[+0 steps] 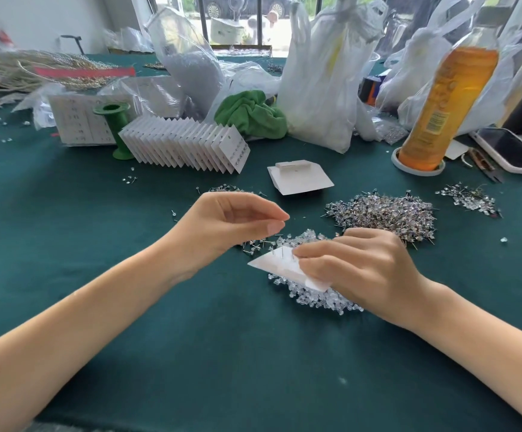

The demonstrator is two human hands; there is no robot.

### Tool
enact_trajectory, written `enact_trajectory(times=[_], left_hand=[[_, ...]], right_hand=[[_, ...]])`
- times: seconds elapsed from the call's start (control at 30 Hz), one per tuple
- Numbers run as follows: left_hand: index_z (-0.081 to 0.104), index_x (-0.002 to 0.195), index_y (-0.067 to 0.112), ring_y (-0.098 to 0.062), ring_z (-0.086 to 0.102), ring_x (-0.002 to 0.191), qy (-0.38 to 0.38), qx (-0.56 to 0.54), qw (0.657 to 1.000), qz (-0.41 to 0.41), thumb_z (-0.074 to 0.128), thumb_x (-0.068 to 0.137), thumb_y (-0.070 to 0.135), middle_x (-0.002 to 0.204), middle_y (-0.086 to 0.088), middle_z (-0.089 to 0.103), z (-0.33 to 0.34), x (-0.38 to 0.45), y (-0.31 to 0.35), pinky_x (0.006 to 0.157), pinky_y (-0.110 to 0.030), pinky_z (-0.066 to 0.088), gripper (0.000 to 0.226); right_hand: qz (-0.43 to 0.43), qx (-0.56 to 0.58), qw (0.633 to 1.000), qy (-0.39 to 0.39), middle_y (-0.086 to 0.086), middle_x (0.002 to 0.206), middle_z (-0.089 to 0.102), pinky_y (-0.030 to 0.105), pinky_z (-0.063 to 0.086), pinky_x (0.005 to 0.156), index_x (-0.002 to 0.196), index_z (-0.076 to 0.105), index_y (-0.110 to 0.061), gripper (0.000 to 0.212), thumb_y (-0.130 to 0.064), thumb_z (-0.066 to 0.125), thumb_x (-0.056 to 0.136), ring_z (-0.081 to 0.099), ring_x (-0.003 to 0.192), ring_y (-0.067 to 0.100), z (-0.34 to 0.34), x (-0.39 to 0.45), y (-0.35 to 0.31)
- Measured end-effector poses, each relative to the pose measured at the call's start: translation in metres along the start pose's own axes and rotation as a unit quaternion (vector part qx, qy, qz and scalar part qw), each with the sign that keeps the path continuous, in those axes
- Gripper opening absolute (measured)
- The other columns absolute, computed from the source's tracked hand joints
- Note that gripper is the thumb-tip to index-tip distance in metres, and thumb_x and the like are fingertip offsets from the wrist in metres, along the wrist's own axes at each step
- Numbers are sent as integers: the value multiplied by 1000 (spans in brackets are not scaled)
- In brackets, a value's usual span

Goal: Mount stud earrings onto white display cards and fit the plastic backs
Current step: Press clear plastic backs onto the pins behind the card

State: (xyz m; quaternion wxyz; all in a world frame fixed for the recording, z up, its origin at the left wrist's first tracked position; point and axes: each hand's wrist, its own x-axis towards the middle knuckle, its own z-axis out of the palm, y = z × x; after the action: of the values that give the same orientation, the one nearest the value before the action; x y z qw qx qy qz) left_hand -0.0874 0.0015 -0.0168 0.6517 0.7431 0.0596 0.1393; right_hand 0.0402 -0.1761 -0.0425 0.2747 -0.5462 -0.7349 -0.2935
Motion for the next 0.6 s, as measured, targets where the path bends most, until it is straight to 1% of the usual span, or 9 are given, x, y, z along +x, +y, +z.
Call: enact_trajectory(times=[0.07,0.17,0.3,0.37,0.47,0.53,0.6], left_hand=[[76,82,21,-7,67,80,-26,6,1000,8,73,69,16,82,4,73,4,-2,3,72,-15,50,14],[74,85,18,-13,65,78,-50,40,998,21,73,72,15,82,2,72,8,-5,5,73,-19,52,13],[71,88,13,-11,63,76,-75,81,993,34,73,73,16,83,4,71,10,-6,7,69,-19,50,15],[71,88,13,-10,63,75,-83,87,992,33,73,73,15,83,4,71,10,-6,7,69,-18,49,15],[71,88,15,-13,65,77,-91,85,992,29,73,73,12,84,1,72,10,-6,6,72,-24,53,15],[72,87,17,-14,66,77,-91,92,991,25,74,74,11,85,0,73,10,-6,5,70,-30,52,14],[72,86,19,-14,66,76,-89,99,991,22,74,73,15,85,0,73,9,-7,5,66,-35,50,13]], right_hand=[[-21,-21,1000,-8,4,83,73,28,42,40,67,68,-5,18,3,64,82,62,53,25,-1,3,1],[-39,-36,999,-12,5,81,73,28,42,40,65,68,-4,19,2,63,82,59,49,25,-2,4,0],[-54,-48,997,-14,6,77,73,28,43,41,64,68,-4,19,0,64,83,59,49,25,-2,6,-2],[-51,-52,997,-15,7,74,72,27,43,42,65,69,-4,21,-2,63,85,59,49,25,-1,7,-3],[-39,-43,998,-15,7,72,70,27,43,43,69,69,-4,23,-4,59,89,60,51,25,0,6,-2],[-33,-30,999,-9,6,70,69,27,43,43,79,64,-6,15,-6,56,92,60,51,25,1,4,-3],[-23,-8,1000,-6,7,68,69,28,43,44,89,50,-11,8,-9,50,96,61,51,26,2,2,-2]])
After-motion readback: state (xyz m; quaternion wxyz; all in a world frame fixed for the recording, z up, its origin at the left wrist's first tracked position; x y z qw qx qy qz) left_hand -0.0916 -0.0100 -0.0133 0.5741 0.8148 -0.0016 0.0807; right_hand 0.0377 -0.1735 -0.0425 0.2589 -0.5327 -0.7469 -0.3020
